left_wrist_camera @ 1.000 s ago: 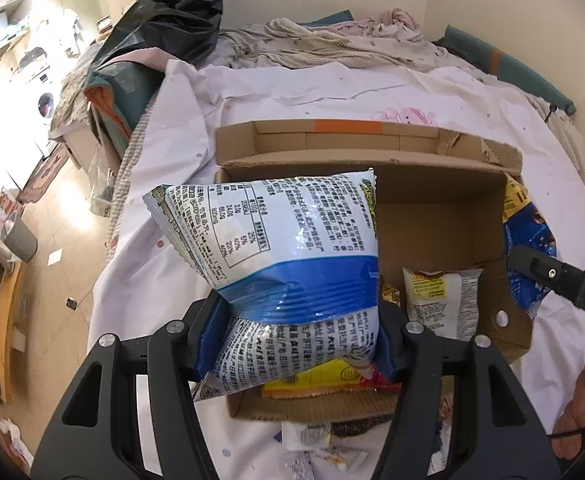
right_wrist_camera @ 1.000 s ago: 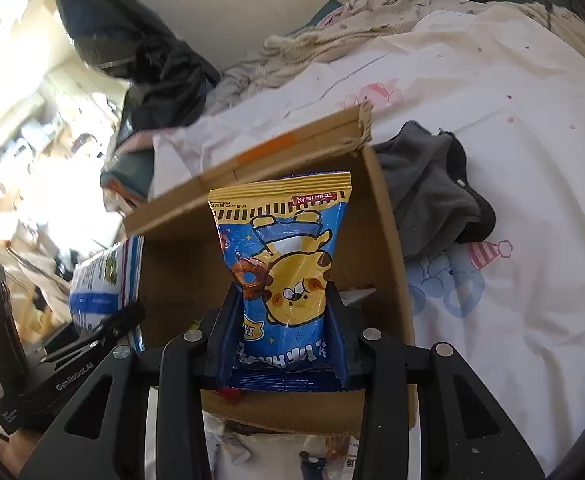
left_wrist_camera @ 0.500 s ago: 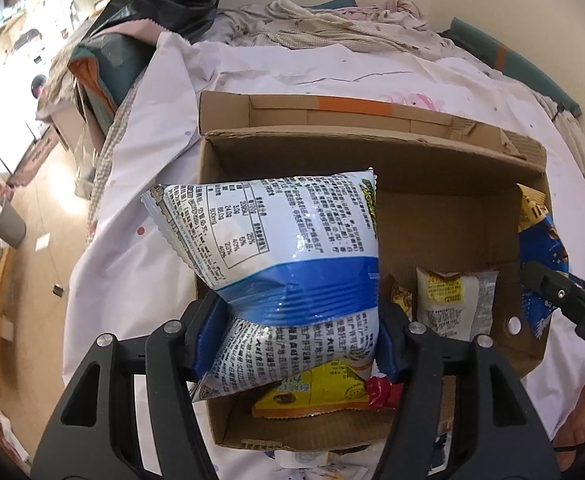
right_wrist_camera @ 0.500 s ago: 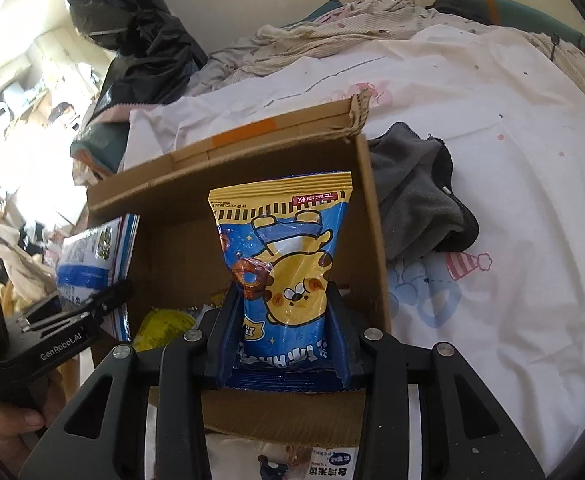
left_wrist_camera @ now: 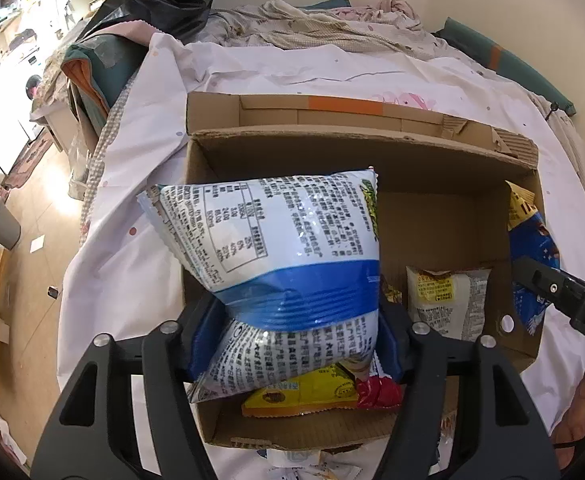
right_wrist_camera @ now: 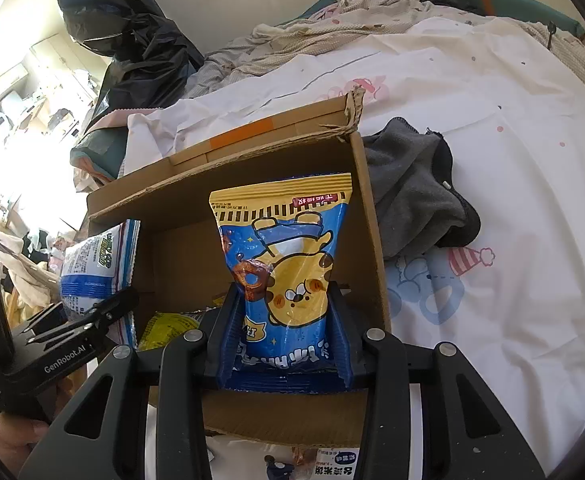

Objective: Organize snacks
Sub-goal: 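Carry both bags over the cardboard box and open both tools to drop them, then withdraw both tools from the box toward the remaining snacks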

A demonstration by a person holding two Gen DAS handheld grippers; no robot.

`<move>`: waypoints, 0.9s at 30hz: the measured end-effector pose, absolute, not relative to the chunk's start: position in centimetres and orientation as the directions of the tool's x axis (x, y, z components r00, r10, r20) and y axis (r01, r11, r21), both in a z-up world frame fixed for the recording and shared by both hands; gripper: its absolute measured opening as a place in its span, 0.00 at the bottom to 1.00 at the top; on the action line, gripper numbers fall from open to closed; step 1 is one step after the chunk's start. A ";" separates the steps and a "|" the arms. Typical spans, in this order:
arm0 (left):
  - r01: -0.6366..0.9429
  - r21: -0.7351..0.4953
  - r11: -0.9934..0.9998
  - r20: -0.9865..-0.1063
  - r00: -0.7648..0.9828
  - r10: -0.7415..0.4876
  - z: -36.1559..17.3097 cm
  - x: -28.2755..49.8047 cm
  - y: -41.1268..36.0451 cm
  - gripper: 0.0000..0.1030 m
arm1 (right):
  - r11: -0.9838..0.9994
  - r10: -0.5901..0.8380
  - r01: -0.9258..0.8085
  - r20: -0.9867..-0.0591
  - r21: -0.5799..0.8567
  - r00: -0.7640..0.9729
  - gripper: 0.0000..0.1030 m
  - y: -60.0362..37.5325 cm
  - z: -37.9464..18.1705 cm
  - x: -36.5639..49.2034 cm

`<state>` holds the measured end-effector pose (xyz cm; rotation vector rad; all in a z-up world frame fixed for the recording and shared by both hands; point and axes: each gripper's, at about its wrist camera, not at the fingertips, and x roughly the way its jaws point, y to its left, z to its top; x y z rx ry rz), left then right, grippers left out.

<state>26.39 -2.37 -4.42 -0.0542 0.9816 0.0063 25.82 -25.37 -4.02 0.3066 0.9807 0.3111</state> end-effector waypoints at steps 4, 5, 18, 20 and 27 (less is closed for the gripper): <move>-0.025 -0.042 0.999 -0.837 0.546 -0.021 -4.5 26.3 -2.5 0.66 | 0.914 0.389 -0.120 -0.754 0.387 0.530 0.67 -25.1 -3.9 25.7; -0.023 -0.047 0.999 -0.836 0.549 -0.027 -4.5 26.3 -2.5 0.69 | 0.912 0.394 -0.126 -0.746 0.392 0.537 0.75 -25.1 -3.7 25.6; -0.053 -0.076 0.996 -0.807 0.590 -0.030 -3.6 25.4 -2.0 0.89 | 0.890 0.423 -0.115 -0.702 0.442 0.573 0.88 -26.0 -2.8 25.3; -0.056 -0.080 0.995 -0.799 0.601 -0.030 -3.3 25.1 -1.8 0.89 | 0.886 0.426 -0.109 -0.697 0.451 0.577 0.88 -26.1 -2.7 25.2; -0.086 -0.069 0.994 -0.778 0.629 0.000 -2.4 23.6 -0.9 0.89 | 0.891 0.407 -0.089 -0.697 0.445 0.591 0.88 -26.4 -2.2 23.8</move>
